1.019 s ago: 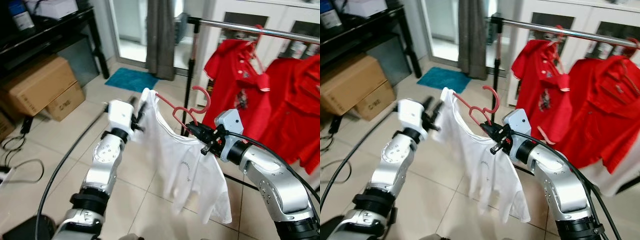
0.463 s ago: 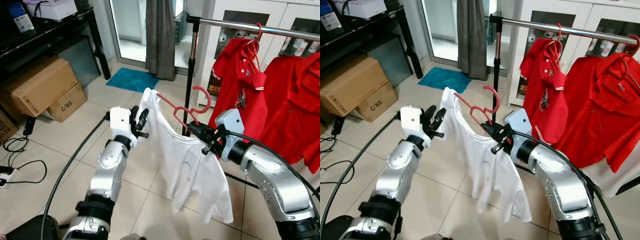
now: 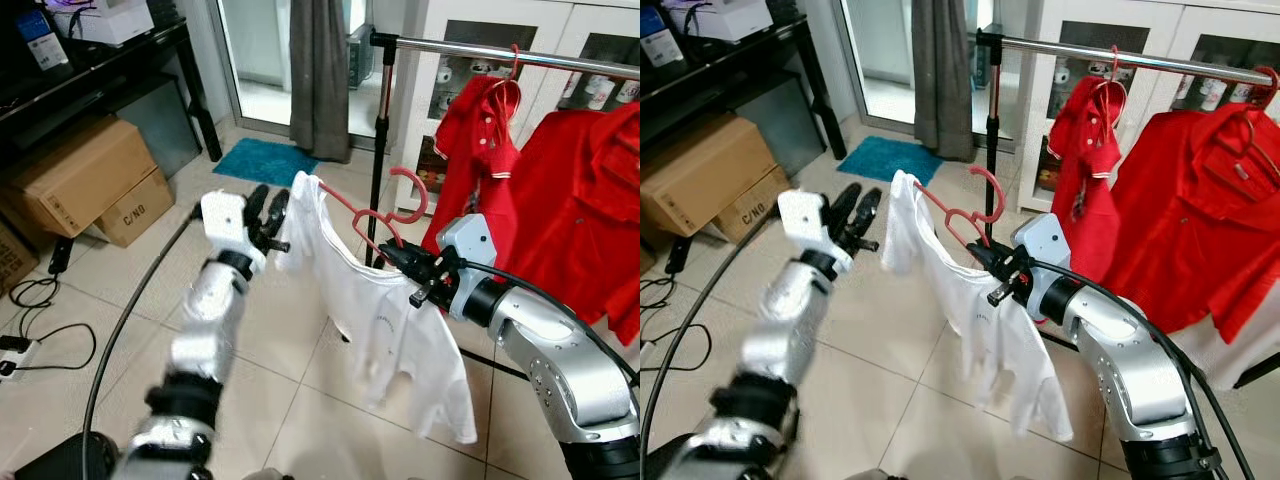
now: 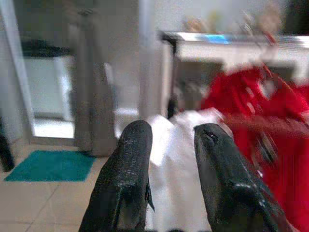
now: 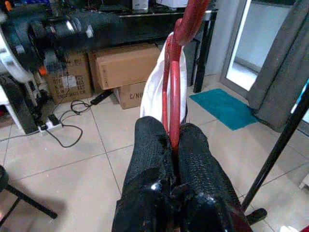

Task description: Hang hanger

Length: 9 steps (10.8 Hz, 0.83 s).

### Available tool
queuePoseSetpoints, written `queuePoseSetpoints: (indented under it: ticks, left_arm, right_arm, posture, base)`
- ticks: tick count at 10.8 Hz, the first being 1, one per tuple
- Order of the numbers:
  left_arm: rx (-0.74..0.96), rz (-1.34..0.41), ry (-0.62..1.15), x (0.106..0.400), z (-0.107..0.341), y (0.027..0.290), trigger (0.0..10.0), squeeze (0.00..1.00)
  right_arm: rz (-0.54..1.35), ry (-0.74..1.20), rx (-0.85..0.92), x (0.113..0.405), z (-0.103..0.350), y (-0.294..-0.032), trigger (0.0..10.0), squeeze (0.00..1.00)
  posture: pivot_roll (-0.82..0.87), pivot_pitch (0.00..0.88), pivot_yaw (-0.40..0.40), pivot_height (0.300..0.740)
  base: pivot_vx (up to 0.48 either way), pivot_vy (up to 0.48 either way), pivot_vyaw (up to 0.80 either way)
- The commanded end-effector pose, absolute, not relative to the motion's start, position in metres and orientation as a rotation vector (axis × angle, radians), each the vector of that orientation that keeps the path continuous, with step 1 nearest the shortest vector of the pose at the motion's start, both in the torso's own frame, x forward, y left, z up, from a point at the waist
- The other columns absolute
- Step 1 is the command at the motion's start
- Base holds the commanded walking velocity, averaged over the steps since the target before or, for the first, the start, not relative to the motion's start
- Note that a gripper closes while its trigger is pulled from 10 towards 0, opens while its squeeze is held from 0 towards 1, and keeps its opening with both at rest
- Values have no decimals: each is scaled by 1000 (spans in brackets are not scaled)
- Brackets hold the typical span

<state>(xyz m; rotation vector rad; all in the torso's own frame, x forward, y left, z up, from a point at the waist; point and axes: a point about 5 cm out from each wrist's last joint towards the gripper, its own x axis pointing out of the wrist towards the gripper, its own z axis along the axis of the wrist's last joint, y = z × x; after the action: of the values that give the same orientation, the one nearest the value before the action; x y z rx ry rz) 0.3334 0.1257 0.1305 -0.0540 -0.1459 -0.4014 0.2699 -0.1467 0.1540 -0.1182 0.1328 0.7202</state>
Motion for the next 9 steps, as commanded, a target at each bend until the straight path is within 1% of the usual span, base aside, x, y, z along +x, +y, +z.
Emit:
queuePoseSetpoints:
  ticks: [1, 2, 3, 6, 8, 9]
  left_arm:
    - [16, -454, -65, 335, 122, 119, 10000, 0]
    - [84, -455, -36, 337, 119, 119, 10000, 0]
    - [107, -452, -56, 339, 121, 120, 10000, 0]
    - [129, -491, -97, 349, 132, 114, 10000, 0]
    - [144, -481, -78, 356, 132, 115, 10000, 0]
    - [139, -435, -78, 360, 133, 122, 0, 0]
  right_arm:
    - [746, 67, -117, 272, 170, -143, 0, 0]
    - [755, 65, -121, 273, 171, -141, 0, 0]
    - [761, 62, -122, 274, 173, -140, 0, 0]
    - [791, 55, -119, 272, 174, -135, 0, 0]
    - [806, 57, -119, 270, 174, -135, 0, 0]
    - [808, 54, -117, 269, 174, -135, 0, 0]
  posture:
    - [-172, 0, 99, 740]
    - [-172, 0, 98, 740]
    - [-169, 0, 97, 740]
    - [-170, 0, 100, 740]
    - [-176, 0, 104, 740]
    - [-178, 0, 109, 740]
  base:
    - [0, 0, 0]
    - [0, 0, 0]
    - [0, 0, 0]
    - [0, 0, 0]
    - [0, 0, 0]
    - [0, 0, 0]
